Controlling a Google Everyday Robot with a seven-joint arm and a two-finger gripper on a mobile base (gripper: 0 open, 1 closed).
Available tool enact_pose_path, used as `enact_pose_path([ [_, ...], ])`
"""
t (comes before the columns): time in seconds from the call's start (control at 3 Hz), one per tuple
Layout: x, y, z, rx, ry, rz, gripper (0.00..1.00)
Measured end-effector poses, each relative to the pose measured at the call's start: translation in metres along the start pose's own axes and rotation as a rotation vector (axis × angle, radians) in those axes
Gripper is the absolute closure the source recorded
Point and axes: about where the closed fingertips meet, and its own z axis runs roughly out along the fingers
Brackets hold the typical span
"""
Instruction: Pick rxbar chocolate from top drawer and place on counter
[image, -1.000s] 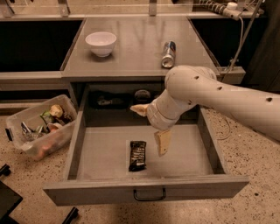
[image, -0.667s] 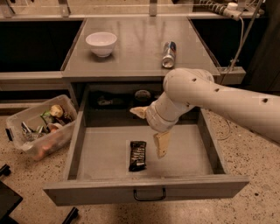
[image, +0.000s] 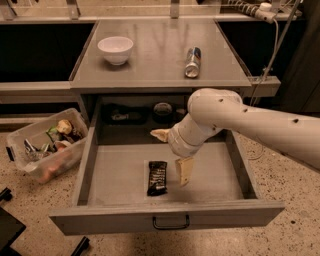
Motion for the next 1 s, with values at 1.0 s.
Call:
enact_pose_path([
  [1.0, -0.008, 0.004, 0.038, -0.034, -0.075, 0.009, 0.00],
])
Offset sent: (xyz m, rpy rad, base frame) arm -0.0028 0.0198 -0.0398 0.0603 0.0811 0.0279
